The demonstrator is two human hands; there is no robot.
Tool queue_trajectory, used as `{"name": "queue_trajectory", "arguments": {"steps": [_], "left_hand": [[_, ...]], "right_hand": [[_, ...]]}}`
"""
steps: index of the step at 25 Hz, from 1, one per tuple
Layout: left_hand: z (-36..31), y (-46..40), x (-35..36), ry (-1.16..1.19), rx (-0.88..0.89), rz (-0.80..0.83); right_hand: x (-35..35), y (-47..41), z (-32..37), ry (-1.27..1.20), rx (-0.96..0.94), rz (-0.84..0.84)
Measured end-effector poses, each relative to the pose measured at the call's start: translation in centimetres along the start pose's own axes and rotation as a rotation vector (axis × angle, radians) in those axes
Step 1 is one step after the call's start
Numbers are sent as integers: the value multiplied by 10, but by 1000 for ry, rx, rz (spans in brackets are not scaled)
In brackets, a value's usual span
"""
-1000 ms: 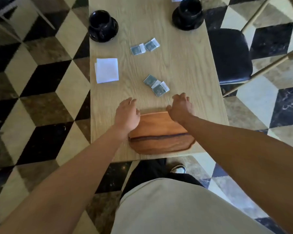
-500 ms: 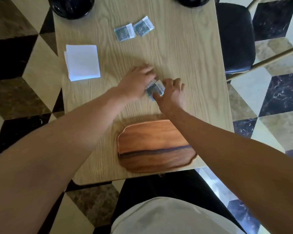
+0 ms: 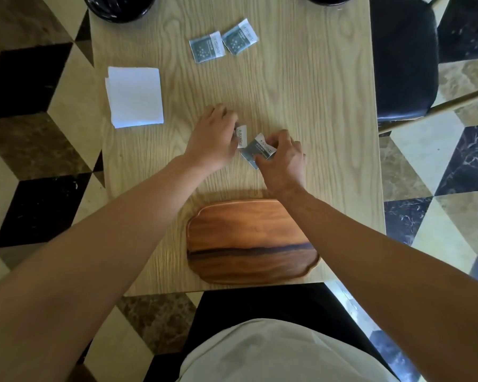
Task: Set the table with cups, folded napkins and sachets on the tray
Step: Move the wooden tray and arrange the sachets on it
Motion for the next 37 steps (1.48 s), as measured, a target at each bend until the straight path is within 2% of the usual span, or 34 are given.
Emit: {"name": "queue_trajectory", "arguments": {"steps": [4,7,10,13,16,24,28,33,37], "left_hand": [[17,16,-1,241,-226,-126],[27,39,-3,612,-478,-285],[23,71,3,988,-700,-366],[3,107,13,1307,-771,-342],[-13,140,20,1475,-825,-357],[-31,197,27,1558,-813,-284],[-25,214,30,1472,-827,-347],[-11,232,43,1462,-901,-347],[-2,243,49,1425,-912,-347]], "right_hand": [[-8,1,-7,-203,39,27],[-20,7,-6,-401,73,44],[-22,24,3,-592,72,166],[-23,49,12,-625,1,264],[-24,66,9,-570,-32,309],[-13,110,-4,-388,-19,313],[3,127,-4,-471,23,388],[14,140,-10,-438,14,404],[21,146,-14,-436,83,439]]}}
Point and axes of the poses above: each hand's wrist, its own y-axis away from the middle knuckle, its own x-axis out of the palm, z = x × y, the point moved 7 cm from there along -y, towards the middle knuckle, and after that the axes turned 12 degrees about y, right-handed, at the moved point
